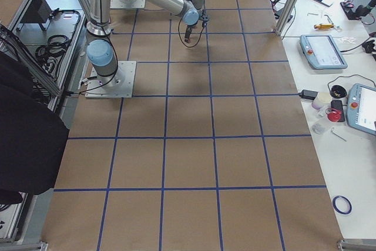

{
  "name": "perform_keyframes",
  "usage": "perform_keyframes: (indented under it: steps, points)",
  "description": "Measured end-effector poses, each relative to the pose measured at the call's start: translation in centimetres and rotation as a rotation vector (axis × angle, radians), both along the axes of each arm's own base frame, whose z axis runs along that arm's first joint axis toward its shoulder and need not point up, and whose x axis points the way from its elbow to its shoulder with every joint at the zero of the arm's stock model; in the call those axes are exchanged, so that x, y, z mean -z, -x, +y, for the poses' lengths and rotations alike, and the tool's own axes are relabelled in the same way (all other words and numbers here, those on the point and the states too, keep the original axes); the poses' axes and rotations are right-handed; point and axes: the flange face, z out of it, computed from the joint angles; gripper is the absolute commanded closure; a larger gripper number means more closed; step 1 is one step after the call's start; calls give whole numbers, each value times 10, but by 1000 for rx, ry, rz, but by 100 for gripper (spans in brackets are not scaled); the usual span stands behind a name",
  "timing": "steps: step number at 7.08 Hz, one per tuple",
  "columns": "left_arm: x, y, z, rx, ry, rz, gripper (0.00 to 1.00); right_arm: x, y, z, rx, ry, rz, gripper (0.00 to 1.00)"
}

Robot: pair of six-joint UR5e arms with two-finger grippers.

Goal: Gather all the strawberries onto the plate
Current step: 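Reach the right gripper back to the remaining strawberry and grasp it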

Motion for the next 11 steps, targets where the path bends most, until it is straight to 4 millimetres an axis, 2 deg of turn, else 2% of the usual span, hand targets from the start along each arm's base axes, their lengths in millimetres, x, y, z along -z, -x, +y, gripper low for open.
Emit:
perform_keyframes:
  steps: [3,4,5,6,7,9,11]
  points:
    - [3,1,1,0,-5,1,0,11,1,2,-4,-19,5,9]
    - [3,1,1,0,-5,1,0,15,1,2,-7,-25,5,18]
    - [3,1,1,0,-4,1,0,18,0,2,-9,-29,5,44]
    - [3,1,1,1,-4,1,0,18,0,2,-10,-29,5,75]
    - [3,1,1,1,-4,1,0,18,0,2,-11,-29,4,99]
    - [3,1,1,1,-4,0,0,17,0,1,-20,-23,1,100]
    - [3,1,1,1,-4,0,0,8,-3,-7,-25,4,-10,100]
